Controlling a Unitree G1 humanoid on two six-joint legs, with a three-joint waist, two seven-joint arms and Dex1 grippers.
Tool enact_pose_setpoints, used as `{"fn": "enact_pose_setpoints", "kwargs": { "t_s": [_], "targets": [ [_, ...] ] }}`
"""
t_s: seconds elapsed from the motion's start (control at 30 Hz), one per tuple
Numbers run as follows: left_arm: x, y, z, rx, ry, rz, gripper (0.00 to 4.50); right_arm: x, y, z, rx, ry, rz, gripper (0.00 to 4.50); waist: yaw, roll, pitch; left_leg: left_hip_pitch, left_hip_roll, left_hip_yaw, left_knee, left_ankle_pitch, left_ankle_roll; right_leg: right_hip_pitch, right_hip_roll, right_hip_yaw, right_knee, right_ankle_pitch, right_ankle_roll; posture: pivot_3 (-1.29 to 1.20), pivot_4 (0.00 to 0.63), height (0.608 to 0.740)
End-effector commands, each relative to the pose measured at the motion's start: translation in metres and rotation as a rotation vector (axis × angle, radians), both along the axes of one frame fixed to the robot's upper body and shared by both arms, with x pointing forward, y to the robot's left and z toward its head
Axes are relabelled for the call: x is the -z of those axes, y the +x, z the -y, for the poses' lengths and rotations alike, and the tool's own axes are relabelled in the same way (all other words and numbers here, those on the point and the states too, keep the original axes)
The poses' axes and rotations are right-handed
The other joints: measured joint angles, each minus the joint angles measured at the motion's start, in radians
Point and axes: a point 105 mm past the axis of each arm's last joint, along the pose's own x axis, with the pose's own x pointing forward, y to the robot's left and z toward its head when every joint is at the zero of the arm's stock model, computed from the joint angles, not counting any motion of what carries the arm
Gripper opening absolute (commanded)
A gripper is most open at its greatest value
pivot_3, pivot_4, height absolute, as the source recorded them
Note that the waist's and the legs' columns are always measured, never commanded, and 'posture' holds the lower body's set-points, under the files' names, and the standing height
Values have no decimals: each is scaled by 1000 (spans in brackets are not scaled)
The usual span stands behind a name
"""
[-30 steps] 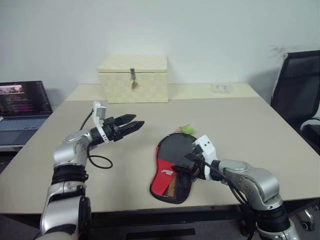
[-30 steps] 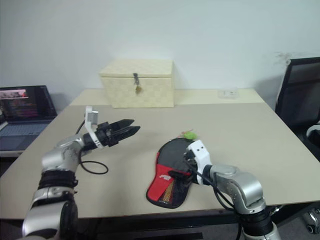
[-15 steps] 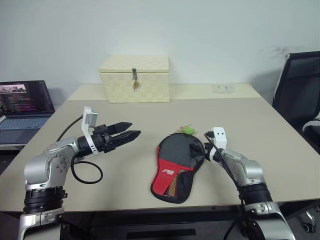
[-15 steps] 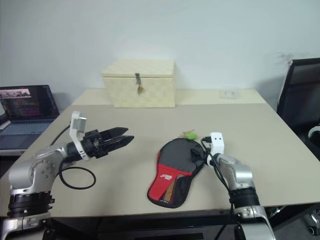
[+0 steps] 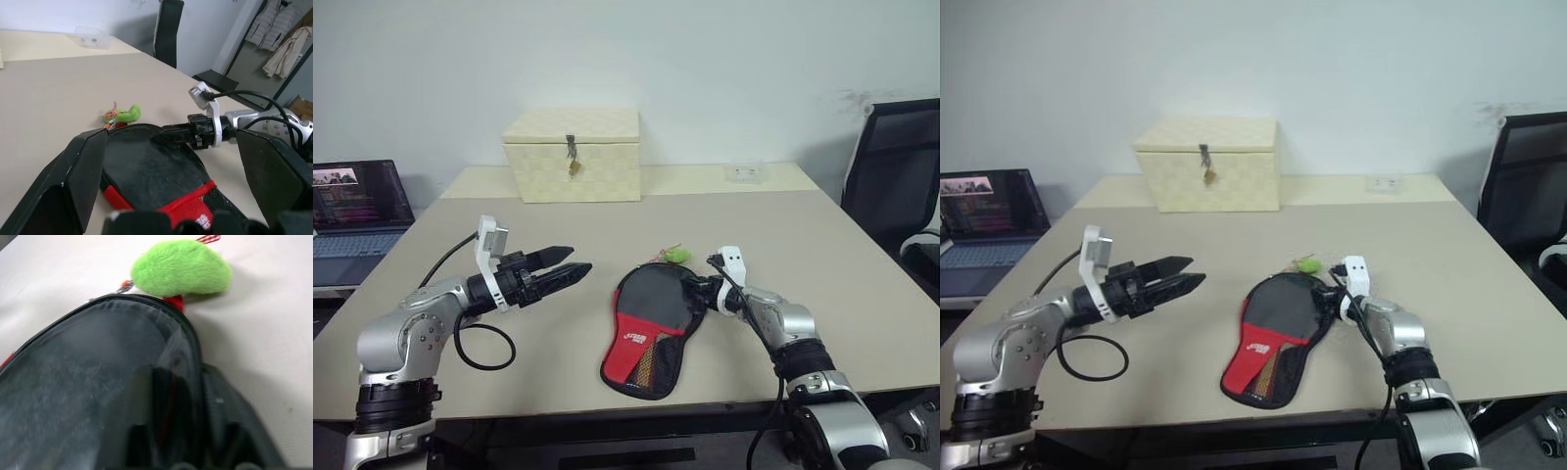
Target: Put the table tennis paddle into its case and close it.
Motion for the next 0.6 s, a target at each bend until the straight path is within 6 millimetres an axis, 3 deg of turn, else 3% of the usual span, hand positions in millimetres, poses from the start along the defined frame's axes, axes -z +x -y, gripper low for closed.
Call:
{"fn": "enact_pose_setpoints", "kwargs": {
  "t_s": [0.03,0.6],
  "targets": [
    [-12,-5,0,18,8,57,4500,-7,-7,-27,-136,-18,39,21,-7,0,0,0,0,0,0,0,0,0,0,0,0,0,0,0,150,740],
    [-7,-1,-1,24,11,53,4500,-13,-6,-68,-339,-119,111,21,-13,0,0,3,0,3,-3,0,0,0,1,2,0,0,0,0,150,740]
  ]
}}
